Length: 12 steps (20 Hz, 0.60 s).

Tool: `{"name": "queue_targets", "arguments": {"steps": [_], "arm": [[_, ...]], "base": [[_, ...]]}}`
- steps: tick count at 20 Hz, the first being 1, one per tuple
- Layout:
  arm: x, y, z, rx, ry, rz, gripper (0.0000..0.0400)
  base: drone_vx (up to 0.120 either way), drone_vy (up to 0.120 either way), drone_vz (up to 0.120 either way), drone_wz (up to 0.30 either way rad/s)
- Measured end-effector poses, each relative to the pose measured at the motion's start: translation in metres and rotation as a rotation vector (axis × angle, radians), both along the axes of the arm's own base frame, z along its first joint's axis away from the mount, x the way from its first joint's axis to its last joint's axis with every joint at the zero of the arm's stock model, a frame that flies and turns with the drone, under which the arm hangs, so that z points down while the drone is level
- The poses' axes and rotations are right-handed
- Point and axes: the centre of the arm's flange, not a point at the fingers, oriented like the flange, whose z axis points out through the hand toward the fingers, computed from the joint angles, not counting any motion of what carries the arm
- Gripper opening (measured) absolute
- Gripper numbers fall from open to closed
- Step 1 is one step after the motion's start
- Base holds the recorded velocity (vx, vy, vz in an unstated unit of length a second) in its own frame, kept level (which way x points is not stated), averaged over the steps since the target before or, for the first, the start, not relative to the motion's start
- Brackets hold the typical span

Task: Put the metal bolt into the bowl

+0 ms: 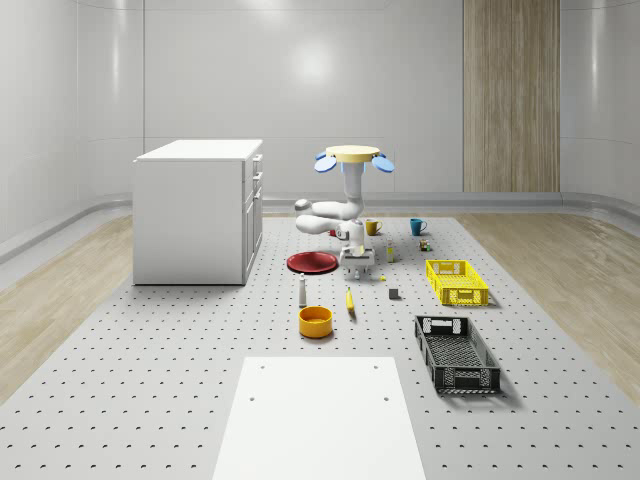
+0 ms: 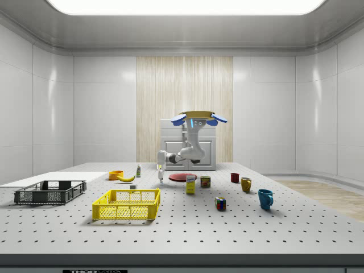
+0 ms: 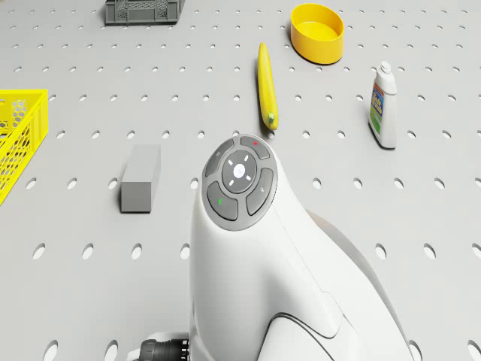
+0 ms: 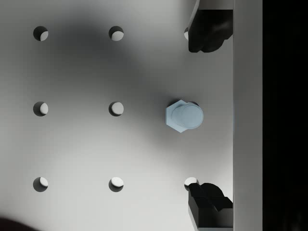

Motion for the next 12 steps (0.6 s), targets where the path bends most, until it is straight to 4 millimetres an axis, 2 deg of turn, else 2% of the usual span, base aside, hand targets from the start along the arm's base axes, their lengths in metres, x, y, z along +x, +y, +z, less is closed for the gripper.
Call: {"name": "queue_targets", "arguments": {"steps": [4, 5, 6, 8, 10, 12], "arm": [[0.0, 0.0, 0.0019, 0.0, 0.0, 0.0, 0.04], [0.0, 0.0, 0.0021, 0.0, 0.0, 0.0, 0.0376], [0.0, 0.0, 0.0023, 0.0, 0.0, 0.0, 0.0315], [0.0, 0.0, 0.0026, 0.0, 0.0, 0.0, 0.0231], [0.0, 0.0, 0.0028, 0.0, 0.0, 0.0, 0.0179], [0.0, 0.0, 0.0029, 0.0, 0.0, 0.0, 0.0148]], "base": [[0.0, 0.0, 0.0, 0.0], [0.0, 0.0, 0.0, 0.0], [0.0, 0.0, 0.0, 0.0], [0.0, 0.0, 0.0, 0.0], [0.0, 0.0, 0.0, 0.0], [0.0, 0.0, 0.0, 0.0]]}}
